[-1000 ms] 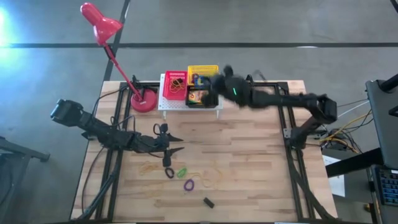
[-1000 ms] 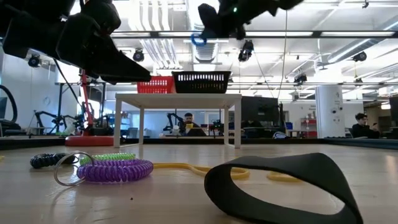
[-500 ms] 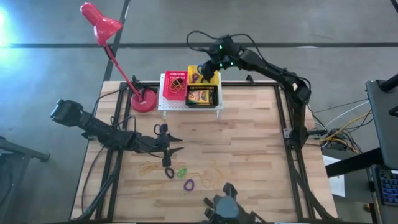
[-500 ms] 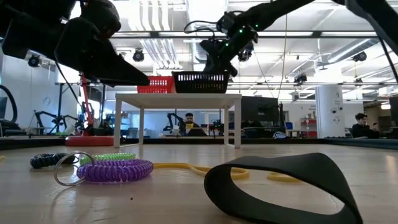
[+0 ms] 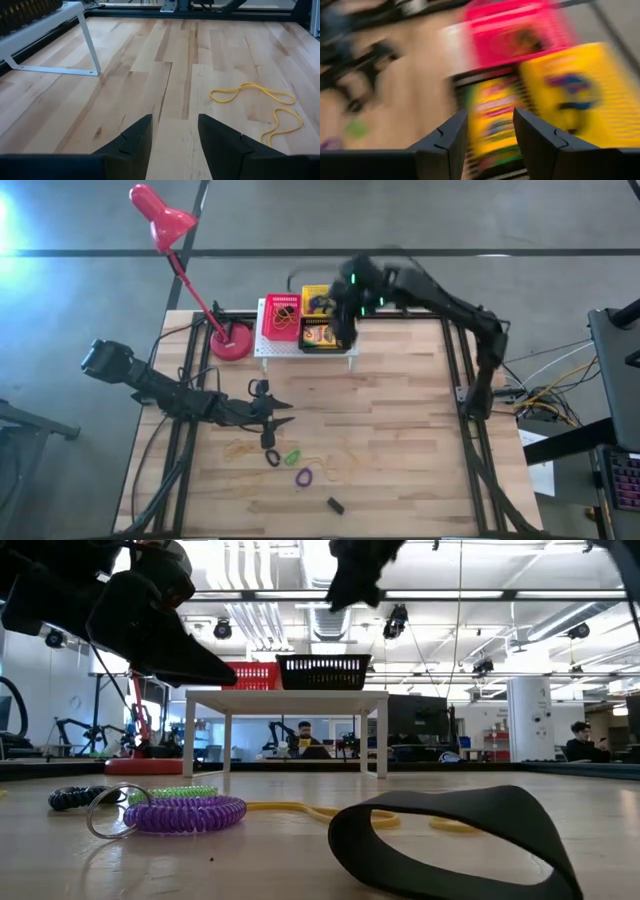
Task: Pick & Place Office Desk Supplies
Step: Put the yellow rubber band into the red bin on the shelf
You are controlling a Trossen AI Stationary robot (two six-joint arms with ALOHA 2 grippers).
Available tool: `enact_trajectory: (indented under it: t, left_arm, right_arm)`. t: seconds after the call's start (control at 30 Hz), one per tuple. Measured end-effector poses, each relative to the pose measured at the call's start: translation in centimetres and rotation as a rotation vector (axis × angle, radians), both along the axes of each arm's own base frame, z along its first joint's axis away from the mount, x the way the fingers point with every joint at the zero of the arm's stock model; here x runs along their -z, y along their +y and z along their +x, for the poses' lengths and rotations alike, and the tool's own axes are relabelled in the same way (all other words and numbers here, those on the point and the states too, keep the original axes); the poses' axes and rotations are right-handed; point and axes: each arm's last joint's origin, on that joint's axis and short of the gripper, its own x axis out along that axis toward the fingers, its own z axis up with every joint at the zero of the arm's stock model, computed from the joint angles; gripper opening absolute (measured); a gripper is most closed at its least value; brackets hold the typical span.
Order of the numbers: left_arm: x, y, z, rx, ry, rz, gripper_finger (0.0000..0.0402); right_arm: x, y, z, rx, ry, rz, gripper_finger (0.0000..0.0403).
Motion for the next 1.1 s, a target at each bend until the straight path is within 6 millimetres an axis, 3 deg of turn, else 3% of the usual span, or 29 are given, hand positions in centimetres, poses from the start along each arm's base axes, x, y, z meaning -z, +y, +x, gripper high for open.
enact_trajectory:
  t: [0.1,0.2,0.43,0.57,0.7,0.83,0.97,1.1]
  left_arm:
    - [0.0,0.0,0.0,0.0,0.003,0.001,0.0163]
    - [0.0,0.0,0.0,0.0,0.003,0.001,0.0163]
    - [0.0,0.0,0.0,0.0,0.003,0.001,0.0163]
    - [0.0,0.0,0.0,0.001,-0.002,0.0,0.0163]
    - [-0.4,0.0,0.1,0.006,-0.036,0.002,0.0163]
    - [-0.9,-0.1,0.4,0.019,-0.092,0.021,0.0163]
    - [-1.2,-0.1,0.5,0.033,-0.107,0.055,0.0163]
    - [-1.2,-0.1,0.5,0.039,-0.112,0.07,0.0163]
  right_arm:
    - [0.8,5.9,0.1,-0.106,0.055,-0.019,0.0146]
    - [2.9,12.1,-0.3,-0.175,0.107,-0.08,0.0139]
    - [12.3,25.3,-3.4,-0.182,0.138,-0.086,0.0125]
    - [17.9,30.4,-6.3,-0.085,0.1,0.05,0.0118]
    - [22.8,32.9,-7.8,0.038,-0.065,0.141,0.0117]
    - [26.4,33.1,-8.0,0.14,-0.163,0.125,0.0125]
    - [28.4,32.1,-7.5,0.189,-0.118,0.089,0.0135]
    - [29.0,31.5,-7.1,0.183,-0.1,0.048,0.0135]
